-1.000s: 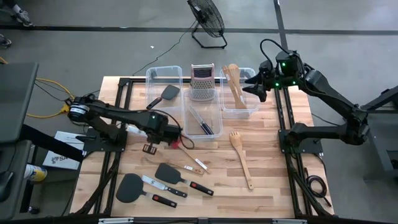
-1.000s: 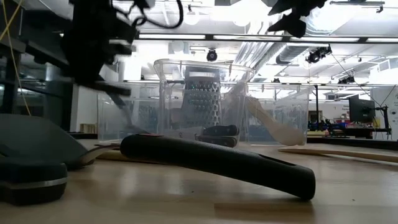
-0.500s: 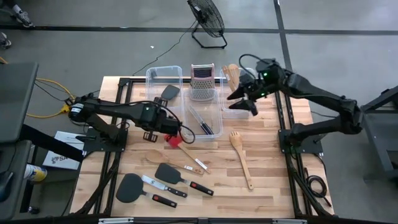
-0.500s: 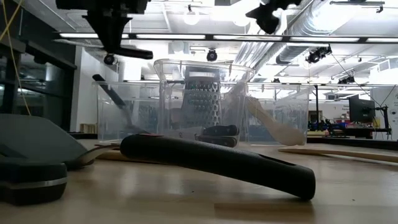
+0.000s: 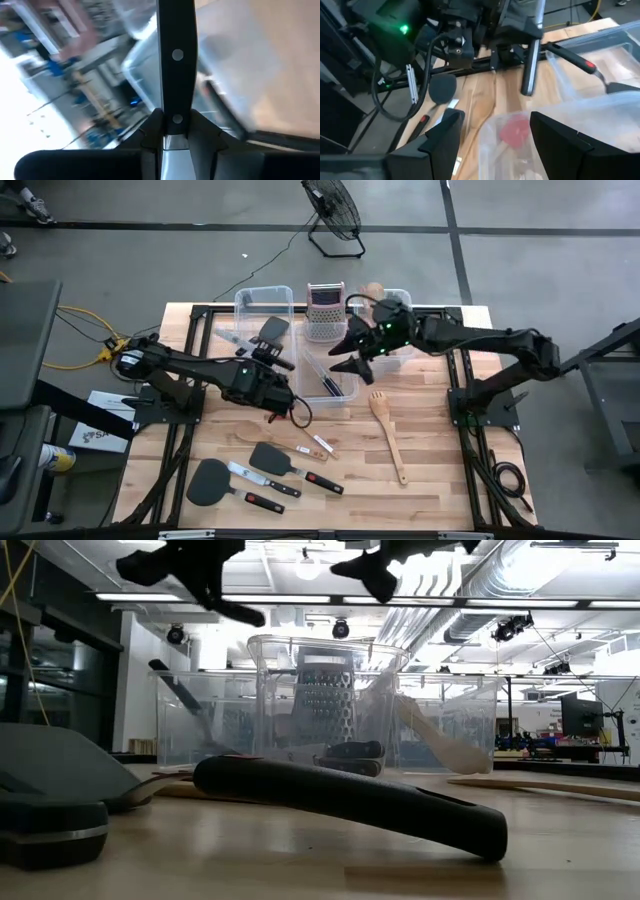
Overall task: Pick & Place Kitchen Items
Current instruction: Put the black table knife into the middle transparent bin
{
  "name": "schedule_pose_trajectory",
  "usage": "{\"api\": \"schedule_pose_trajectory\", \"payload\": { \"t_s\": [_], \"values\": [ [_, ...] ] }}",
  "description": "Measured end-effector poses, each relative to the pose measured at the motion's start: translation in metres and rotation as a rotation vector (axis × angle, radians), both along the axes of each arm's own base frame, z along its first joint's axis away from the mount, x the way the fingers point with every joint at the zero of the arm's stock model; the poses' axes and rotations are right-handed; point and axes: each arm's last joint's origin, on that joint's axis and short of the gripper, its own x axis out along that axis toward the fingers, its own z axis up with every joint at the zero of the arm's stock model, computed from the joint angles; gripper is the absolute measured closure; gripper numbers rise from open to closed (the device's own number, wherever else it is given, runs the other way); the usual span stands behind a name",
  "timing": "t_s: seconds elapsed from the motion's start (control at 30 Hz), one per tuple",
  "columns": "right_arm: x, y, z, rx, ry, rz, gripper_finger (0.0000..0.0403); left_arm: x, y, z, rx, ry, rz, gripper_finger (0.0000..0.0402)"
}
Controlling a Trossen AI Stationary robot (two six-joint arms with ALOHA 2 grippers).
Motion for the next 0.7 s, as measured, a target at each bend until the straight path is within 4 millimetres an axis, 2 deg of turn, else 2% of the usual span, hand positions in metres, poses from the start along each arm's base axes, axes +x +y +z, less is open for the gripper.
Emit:
{"api": "schedule_pose_trajectory", "payload": {
  "t_s": [0.27,0.43,0.7],
  "values": [
    [0.025,0.0,-0.014,0.058,-0.046,0.0,0.0172,0.003,-0.009,0.007,0.306,0.038,-0.136,0.0343],
    [0.025,-0.012,-0.01,0.067,-0.095,-0.027,0.0172,0.012,-0.013,0.01,0.413,0.083,-0.2,0.0343],
    [0.015,-0.04,-0.005,0.131,-0.144,0.072,0.0172,0.031,-0.018,0.015,0.462,0.109,-0.261,0.0343]
  ]
}}
